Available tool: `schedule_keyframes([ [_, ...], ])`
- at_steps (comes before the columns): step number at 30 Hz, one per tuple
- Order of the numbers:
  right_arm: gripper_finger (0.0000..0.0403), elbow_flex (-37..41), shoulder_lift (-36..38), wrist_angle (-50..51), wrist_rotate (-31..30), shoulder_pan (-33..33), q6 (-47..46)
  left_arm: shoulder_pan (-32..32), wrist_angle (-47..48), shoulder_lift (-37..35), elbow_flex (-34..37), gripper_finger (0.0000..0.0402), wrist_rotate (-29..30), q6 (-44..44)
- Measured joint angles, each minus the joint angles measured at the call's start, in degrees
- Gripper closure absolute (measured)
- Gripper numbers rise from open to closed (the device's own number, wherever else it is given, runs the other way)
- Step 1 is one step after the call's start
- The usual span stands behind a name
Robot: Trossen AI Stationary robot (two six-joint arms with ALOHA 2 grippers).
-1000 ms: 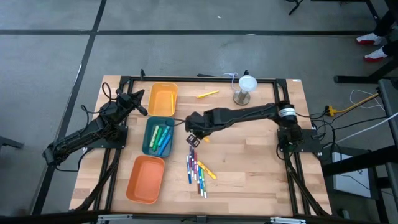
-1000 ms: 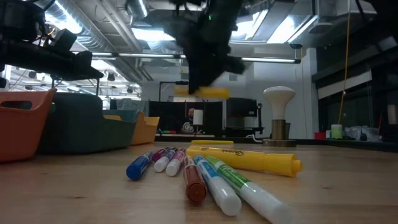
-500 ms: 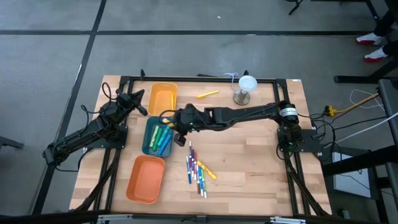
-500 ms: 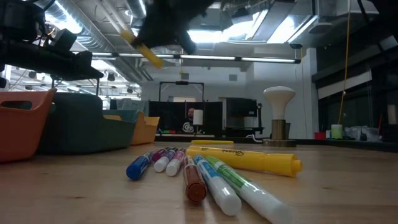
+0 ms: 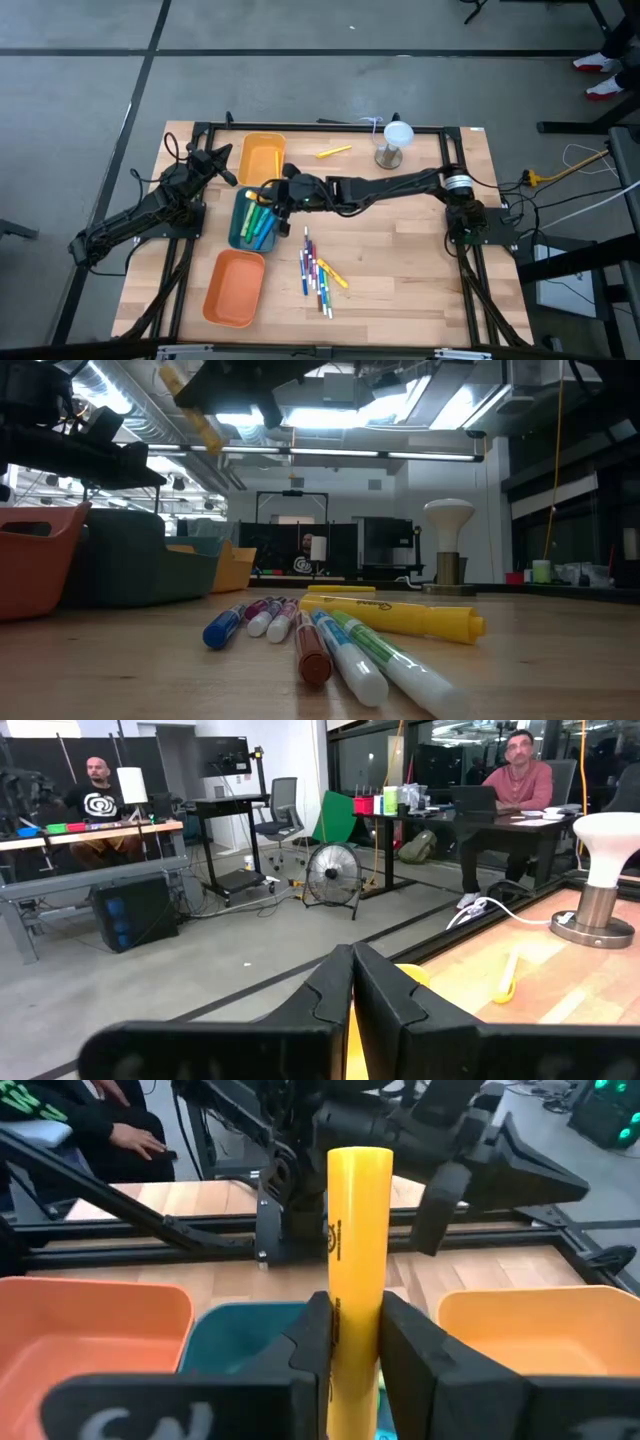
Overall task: Pick & Place Markers
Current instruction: Put the top yellow highlighter pen into the blue bin
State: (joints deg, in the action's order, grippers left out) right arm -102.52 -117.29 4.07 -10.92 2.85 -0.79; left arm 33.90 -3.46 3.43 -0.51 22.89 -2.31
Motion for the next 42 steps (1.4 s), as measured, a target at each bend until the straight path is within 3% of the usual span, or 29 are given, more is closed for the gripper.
schedule_keyframes([
  [13, 0.0339, 0.0, -0.84, 0.14, 0.5, 0.02, 1.56, 0.0, -0.01, 0.01, -0.01, 0.0391, -0.02, 0.0],
  [20, 0.0339, 0.0, -0.84, 1.28, 1.06, 0.01, 9.07, 0.01, -0.01, 0.0, 0.0, 0.0395, 0.0, 0.0],
  [27, 0.0339, 0.0, -0.84, 1.9, 6.54, -0.93, 16.33, -0.01, 0.0, -0.01, 0.0, 0.0391, -0.01, 0.0],
  [42, 0.0339, 0.0, -0.84, 6.02, 6.49, -1.2, 26.8, -0.01, 0.02, 0.01, 0.0, 0.0391, -0.02, 0.0],
])
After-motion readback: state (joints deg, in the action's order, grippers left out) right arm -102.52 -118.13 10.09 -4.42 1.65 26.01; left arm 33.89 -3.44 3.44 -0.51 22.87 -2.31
